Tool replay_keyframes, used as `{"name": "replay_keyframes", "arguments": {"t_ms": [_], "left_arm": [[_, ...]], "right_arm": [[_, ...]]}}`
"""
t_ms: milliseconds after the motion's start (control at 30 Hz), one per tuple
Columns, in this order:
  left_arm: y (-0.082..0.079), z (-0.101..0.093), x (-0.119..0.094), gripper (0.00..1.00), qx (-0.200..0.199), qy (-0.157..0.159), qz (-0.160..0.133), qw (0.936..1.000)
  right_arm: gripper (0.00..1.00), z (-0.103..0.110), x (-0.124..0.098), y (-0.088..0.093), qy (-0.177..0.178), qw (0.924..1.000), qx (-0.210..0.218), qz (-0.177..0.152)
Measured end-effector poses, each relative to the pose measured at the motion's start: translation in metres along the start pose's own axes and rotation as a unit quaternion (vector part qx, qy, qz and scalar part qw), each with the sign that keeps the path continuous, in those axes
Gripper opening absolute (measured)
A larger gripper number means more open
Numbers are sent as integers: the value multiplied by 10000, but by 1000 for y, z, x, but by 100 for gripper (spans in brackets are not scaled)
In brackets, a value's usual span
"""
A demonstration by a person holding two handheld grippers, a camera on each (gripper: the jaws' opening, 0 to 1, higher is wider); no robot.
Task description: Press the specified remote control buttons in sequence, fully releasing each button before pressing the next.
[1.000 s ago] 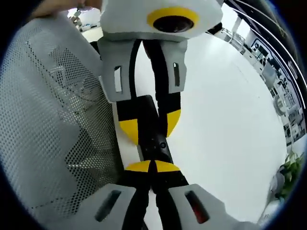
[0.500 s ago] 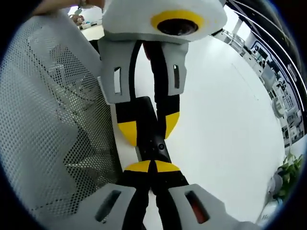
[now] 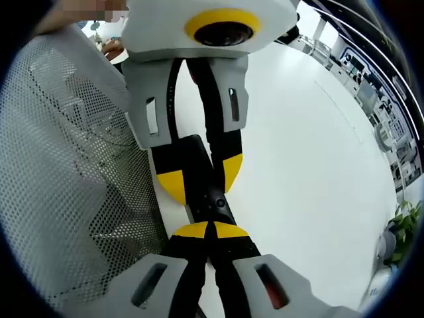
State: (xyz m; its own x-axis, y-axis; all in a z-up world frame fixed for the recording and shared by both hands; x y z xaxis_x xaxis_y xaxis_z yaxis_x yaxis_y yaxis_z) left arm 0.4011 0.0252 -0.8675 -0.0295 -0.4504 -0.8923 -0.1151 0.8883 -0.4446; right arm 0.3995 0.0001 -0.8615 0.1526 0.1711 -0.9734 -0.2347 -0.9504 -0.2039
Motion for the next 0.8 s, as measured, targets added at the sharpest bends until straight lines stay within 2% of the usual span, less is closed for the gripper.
{"name": "replay_keyframes", "arguments": {"t_ms": [133, 233, 367, 433, 500, 600, 667, 800], "left_arm": [[0, 0, 0, 24, 9, 6, 2, 10000], [0, 0, 0, 24, 10, 0, 8, 10000], [0, 0, 0, 24, 5, -6, -13, 10000], [1, 1, 0, 24, -30, 8, -62, 10000], [0, 1, -1, 24, -183, 104, -240, 9995], [2, 1, -2, 24, -131, 124, -338, 9993], [1, 1, -1, 24, -101, 111, -345, 9993], [1, 0, -1, 24, -26, 70, -315, 9995]], "right_arm": [[0, -1, 1, -1, -90, 9998, 174, 104], [0, -1, 1, -1, -139, 9990, 283, 315], [0, -2, 2, -2, -403, 9952, 535, 712], [0, -2, 2, -3, -454, 9939, 552, 844], [0, -2, 2, -3, -463, 9929, 592, 921], [0, -1, 2, -2, -412, 9934, 608, 885], [0, -1, 1, 0, -369, 9942, 742, 683], [0, -2, -1, 0, -540, 9930, 1042, 125]]}}
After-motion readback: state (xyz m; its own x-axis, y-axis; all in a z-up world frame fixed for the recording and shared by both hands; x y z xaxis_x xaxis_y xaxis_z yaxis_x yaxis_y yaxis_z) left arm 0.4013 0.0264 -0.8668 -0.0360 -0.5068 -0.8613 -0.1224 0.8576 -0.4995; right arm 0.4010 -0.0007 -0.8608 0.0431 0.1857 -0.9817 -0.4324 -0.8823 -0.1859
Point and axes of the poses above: the point that each gripper's makers call its tool centre point, and the gripper's own axes: x roughly forward along the fingers, z roughly to its left, y roughly out of its underside, the point moved 1 cm from there along -x, roughly backward along the fingers, and after that the axes turned 14 degrees about z, right-handed, at the moved point
